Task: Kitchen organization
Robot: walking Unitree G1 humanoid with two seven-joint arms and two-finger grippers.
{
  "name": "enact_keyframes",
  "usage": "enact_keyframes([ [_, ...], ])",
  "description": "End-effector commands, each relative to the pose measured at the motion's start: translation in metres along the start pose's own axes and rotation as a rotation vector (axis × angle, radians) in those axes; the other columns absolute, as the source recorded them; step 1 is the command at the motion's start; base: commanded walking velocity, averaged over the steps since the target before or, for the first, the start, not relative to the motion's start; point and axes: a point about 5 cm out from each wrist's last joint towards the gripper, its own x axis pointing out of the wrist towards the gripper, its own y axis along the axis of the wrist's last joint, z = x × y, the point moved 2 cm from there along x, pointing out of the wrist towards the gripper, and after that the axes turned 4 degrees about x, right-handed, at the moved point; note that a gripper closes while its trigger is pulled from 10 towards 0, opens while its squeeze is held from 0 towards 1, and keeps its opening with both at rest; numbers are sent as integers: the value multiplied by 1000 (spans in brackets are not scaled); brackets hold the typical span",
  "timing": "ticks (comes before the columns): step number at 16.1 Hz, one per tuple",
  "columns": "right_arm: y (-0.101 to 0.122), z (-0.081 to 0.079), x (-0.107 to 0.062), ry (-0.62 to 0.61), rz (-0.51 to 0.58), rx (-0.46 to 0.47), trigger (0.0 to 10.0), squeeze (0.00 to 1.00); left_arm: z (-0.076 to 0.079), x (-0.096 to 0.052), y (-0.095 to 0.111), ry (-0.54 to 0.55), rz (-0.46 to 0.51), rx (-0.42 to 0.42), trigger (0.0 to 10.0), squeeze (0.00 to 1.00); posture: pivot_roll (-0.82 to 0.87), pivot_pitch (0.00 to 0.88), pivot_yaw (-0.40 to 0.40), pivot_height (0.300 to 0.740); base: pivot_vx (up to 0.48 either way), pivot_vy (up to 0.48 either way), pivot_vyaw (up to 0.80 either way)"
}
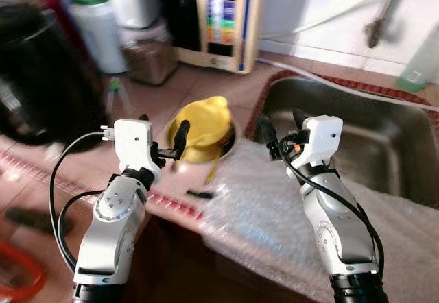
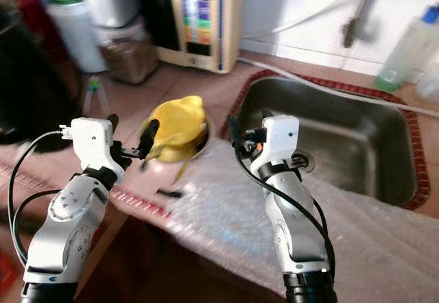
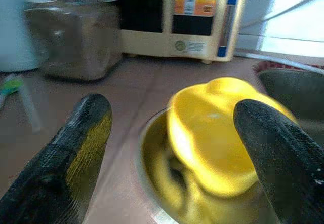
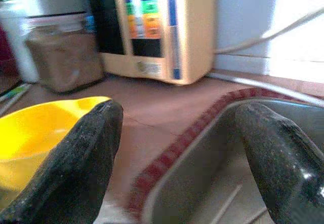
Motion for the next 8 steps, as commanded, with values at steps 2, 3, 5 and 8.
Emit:
enact_keyframes([
  [2,4,0,1,-1,14,-8,10000,0,-2,-2,-3,28,-9,-8,10000,0,24,81,23,740,137,0,0],
  [3,4,1,1,-3,13,-10,10000,0,-2,-2,-4,29,-14,-12,10000,0,22,81,24,740,0,0,0],
  [5,4,2,0,-4,12,-13,10000,0,0,-3,-6,26,-20,-12,10000,0,19,80,23,740,0,0,0],
  [8,3,1,-1,0,11,-20,10000,0,3,-3,-8,22,-26,-15,10000,0,17,75,21,740,0,0,0],
])
